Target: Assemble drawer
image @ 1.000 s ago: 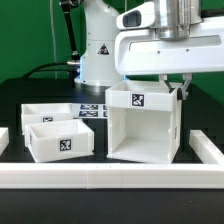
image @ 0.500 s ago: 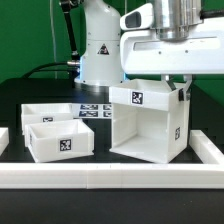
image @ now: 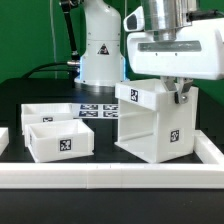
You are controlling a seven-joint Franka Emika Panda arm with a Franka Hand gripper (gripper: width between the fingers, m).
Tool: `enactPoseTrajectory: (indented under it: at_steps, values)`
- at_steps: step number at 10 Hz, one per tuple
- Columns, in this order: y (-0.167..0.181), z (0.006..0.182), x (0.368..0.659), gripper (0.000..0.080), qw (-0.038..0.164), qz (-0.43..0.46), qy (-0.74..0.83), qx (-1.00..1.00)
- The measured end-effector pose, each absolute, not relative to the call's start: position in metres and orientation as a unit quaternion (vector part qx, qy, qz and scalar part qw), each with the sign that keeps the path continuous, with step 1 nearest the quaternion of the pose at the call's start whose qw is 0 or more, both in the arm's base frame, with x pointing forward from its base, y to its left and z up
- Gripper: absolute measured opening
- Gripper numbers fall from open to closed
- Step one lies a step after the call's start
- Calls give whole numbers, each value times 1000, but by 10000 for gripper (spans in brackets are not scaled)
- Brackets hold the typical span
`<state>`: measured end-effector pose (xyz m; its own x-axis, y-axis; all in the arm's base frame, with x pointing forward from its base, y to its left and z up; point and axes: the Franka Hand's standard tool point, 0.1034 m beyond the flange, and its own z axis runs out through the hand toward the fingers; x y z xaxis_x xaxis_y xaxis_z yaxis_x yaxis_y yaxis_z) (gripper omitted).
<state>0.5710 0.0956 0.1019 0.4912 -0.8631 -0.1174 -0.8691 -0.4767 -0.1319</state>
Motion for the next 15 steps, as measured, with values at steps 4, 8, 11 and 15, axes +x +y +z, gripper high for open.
enactPoseTrajectory:
  at_steps: [4,8,11,15]
  values:
    - [96,99,584,39,110,44,636,-763]
    - [98,100,605,39,121,56,689,-713]
    - [98,99,621,39,125,55,689,-712]
    - [99,100,650,39,130,61,689,-711]
